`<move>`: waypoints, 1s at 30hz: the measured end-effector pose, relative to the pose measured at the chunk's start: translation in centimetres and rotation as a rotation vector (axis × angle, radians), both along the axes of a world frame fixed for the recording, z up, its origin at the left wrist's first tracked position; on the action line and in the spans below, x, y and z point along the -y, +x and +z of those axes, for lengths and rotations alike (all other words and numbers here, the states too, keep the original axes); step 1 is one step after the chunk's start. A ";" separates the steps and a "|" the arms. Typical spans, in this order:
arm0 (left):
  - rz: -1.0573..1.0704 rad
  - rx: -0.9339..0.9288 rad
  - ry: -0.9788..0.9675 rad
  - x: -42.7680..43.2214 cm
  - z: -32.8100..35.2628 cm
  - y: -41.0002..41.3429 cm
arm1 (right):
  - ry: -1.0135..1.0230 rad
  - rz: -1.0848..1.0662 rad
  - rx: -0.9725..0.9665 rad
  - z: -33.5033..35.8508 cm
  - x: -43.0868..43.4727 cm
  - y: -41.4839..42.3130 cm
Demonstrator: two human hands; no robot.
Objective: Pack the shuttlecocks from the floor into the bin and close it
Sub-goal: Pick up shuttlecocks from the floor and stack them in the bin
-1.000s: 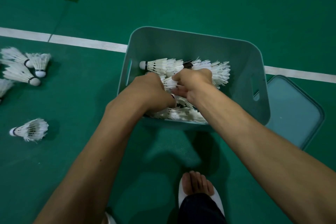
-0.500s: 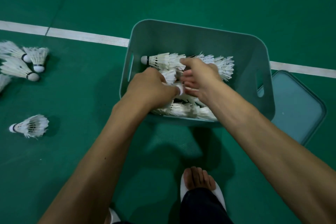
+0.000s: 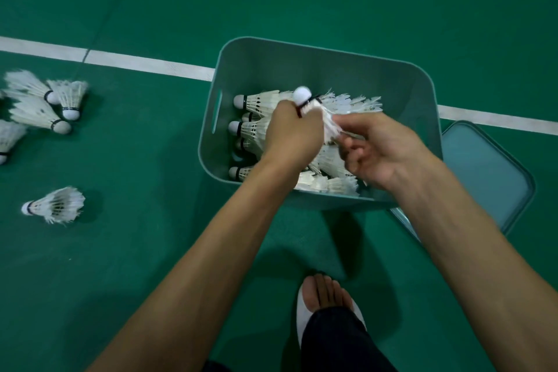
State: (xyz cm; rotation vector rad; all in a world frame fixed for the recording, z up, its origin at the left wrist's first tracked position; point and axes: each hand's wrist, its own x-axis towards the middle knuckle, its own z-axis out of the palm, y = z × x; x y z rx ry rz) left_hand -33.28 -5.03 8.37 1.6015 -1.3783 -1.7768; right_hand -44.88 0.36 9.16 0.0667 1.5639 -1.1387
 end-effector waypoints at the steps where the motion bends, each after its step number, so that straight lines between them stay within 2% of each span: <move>1: -0.003 0.035 -0.042 0.0 0.0 0.4 | 0.009 -0.002 -0.075 -0.2 -0.1 -0.5; 4: -0.016 0.158 -0.200 0.0 0.4 1.7 | 0.090 0.083 -0.539 -1.0 -0.6 -1.5; 6: -0.107 0.334 -0.329 0.3 0.6 2.6 | 0.107 0.169 -0.737 -1.6 -0.3 -1.4; 8: -0.271 0.545 -0.375 0.8 0.8 3.2 | 0.102 0.238 -0.764 -2.4 0.5 -1.0; 10: -0.422 0.736 -0.344 1.3 0.7 3.6 | 0.132 0.281 -0.706 -3.2 1.8 -0.4; 13: -0.569 0.880 -0.358 1.8 0.0 3.8 | 0.168 0.308 -0.551 -3.9 3.6 0.3; 17: -0.685 0.899 -0.413 2.4 -0.9 3.8 | 0.200 0.339 -0.429 -4.7 5.2 1.4; 20: -0.698 0.898 -0.446 3.1 -1.4 4.1 | 0.217 0.368 -0.444 -4.9 5.8 2.0; 27: -0.671 0.784 -0.445 3.5 -1.3 4.7 | 0.236 0.515 -0.735 -4.3 5.8 1.8; 30: -0.628 0.661 -0.461 3.1 0.5 5.9 | 0.214 0.566 -0.975 -3.1 4.9 1.5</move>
